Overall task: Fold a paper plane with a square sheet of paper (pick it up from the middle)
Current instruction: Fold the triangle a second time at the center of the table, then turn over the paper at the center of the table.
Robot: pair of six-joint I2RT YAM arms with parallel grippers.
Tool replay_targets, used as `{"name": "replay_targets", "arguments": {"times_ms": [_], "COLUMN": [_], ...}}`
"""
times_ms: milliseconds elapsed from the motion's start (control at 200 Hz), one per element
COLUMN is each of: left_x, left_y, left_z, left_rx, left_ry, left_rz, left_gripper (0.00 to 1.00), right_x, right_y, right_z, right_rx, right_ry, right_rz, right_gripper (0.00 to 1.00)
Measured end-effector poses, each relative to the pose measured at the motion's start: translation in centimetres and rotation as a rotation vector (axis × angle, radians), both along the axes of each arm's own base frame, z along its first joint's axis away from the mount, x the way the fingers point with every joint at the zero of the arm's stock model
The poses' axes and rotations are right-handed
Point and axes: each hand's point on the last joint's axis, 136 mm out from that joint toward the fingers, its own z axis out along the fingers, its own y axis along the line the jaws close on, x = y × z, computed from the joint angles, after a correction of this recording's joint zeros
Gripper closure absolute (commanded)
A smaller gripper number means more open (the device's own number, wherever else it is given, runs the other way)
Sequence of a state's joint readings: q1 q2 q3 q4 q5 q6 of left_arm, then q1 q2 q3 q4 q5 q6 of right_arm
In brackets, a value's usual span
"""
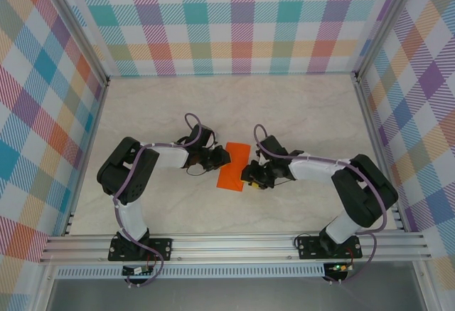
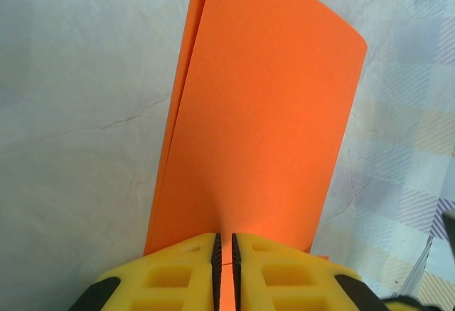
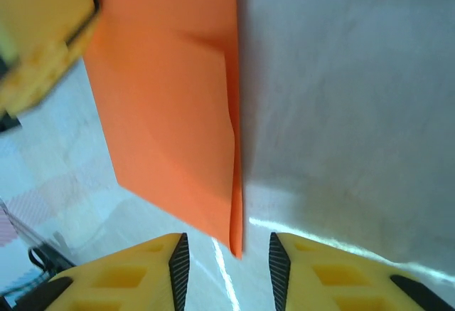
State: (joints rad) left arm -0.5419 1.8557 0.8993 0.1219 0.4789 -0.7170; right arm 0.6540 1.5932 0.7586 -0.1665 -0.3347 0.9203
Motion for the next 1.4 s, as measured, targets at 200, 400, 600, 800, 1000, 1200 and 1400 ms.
{"name": "replay_targets", "arguments": {"times_ms": [200, 400, 600, 800, 1000, 1200, 1400], "left_x": [0.0, 0.0, 0.0, 0.0, 0.0, 0.1, 0.2], "left_y": [0.0, 0.0, 0.0, 0.0, 0.0, 0.1, 0.4], "left_z": [0.0, 0.1, 0.1, 0.1, 0.1, 0.1, 0.2], "left_rx": [0.004, 0.005, 0.005, 0.006, 0.007, 0.01, 0.021], "left_ry": [0.005, 0.007, 0.007, 0.008, 0.009, 0.008, 0.011], "left_rz": [0.0, 0.0, 0.0, 0.0, 0.0, 0.003, 0.025], "left_gripper": [0.84, 0.84, 0.84, 0.84, 0.84, 0.83, 0.82], "right_x": [2.2, 3.1, 3.1, 3.5, 4.7, 5.2, 5.2], "right_y": [0.2, 0.6, 0.7, 1.0, 1.8, 2.1, 2.3], "right_z": [-0.8, -1.0, -1.1, -1.0, -0.5, -0.1, -0.1], "right_rx": [-0.008, 0.0, 0.016, 0.046, 0.085, 0.105, 0.128], "right_ry": [0.002, 0.009, 0.048, 0.059, 0.004, -0.024, -0.05], "right_rz": [-0.039, -0.052, -0.062, -0.081, -0.084, -0.083, -0.056], "right_gripper": [0.6, 0.63, 0.64, 0.66, 0.66, 0.64, 0.68]}}
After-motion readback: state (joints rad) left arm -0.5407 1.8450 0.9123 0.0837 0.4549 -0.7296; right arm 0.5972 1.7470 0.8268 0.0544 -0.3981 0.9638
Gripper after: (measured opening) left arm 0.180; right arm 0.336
